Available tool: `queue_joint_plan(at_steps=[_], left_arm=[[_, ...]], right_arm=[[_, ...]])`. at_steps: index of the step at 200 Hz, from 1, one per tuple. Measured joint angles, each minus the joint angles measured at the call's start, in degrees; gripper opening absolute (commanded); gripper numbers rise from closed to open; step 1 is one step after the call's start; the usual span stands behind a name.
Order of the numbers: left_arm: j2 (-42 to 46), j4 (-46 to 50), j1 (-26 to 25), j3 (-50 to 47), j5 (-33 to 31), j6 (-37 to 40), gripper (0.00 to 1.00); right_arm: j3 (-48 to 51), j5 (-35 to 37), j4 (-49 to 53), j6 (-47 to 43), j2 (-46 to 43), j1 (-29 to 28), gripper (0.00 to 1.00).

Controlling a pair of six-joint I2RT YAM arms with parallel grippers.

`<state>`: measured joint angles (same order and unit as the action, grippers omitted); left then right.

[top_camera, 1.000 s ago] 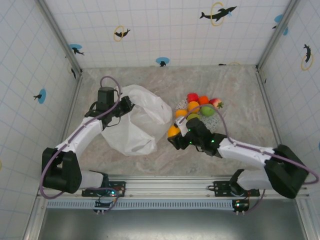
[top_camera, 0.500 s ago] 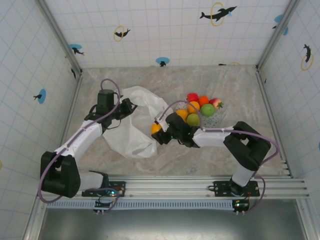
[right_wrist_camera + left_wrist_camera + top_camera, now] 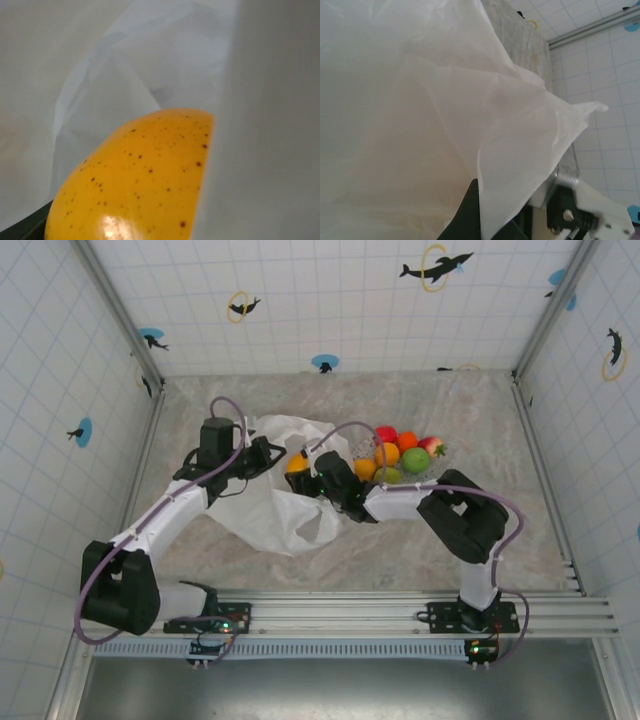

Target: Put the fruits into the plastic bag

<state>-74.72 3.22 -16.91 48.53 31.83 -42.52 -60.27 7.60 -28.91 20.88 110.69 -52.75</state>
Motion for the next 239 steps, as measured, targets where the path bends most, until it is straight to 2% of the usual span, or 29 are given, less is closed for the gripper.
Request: queue_joint_plan(at_steps=[44,85,123,156,172,202,239], left_arm=[[-2.7,-3.6,0.0,-0.3,2.5,-2.4,0.00],[-3.3,-5.2,0.0,-1.3,3.6,-3.0,0.00],[-3.3,-5.5,0.4,-1.4,3.9,-3.0,0.00],[-3.3,-5.5,1.8,-1.9,4.0,-3.0,0.00],[-3.2,-5.5,2.4,-1.9,4.1,-3.0,0.00],[-2.6,-5.5,3.2,-1.9,4.5,-3.0,0.00],[-2.1,-5.5,4.2,-1.9,4.9,-2.9,0.00]], right_arm=[[-5.0,-0.4,-1.5,9.5,7.0,-0.2,0.58],[-5.1,-4.6,-2.8,14.7,10.4,-0.2,0.65],[-5.6,-8.9,-5.4,16.8,10.5,-0.3,0.79],[-5.5,-12.3,-7.9,17.2,10.4,-0.5,0.86],[-4.7,-13.9,-8.8,17.0,9.8,-0.5,0.94],[-2.9,-16.2,-9.9,16.6,7.3,-0.5,0.97],[-1.3,-16.9,-9.8,14.9,4.9,-0.5,0.95]])
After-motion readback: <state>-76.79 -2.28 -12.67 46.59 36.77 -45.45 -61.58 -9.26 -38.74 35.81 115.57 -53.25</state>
